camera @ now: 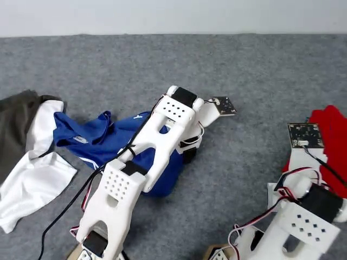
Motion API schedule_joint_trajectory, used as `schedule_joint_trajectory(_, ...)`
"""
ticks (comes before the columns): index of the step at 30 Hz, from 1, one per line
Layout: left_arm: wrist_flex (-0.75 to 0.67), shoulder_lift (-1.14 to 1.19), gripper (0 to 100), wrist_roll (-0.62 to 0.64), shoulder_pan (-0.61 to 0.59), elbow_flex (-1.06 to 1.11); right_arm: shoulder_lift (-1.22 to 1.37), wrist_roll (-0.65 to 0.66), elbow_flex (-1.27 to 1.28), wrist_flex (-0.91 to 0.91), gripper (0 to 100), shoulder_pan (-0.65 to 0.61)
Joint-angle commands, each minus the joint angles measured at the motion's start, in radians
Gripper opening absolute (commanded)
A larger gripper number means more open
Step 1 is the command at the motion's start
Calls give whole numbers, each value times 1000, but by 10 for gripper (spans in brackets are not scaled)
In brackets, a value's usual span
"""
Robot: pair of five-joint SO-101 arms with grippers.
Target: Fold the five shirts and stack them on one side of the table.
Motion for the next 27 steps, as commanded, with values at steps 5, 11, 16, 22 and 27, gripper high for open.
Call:
schedule_joint_trajectory(5, 28, 38, 107, -11, 3, -36, -10, 8, -5, 7, 10, -8)
schedule_joint_trajectory(11, 28, 52, 47, -12, 3, -41, -10, 8, -5, 8, 10, -7)
schedule_joint_trajectory(16, 28, 46, 14, -38, 0, -44, -10, 8, -5, 10, 10, -7)
schedule_joint_trajectory(22, 28, -80, 13, -34, -6, -45, -10, 6, -5, 12, 10, -7)
schedule_joint_trajectory(27, 29, -302, 13, 25, -23, -44, -10, 6, -9, 10, 10, -7)
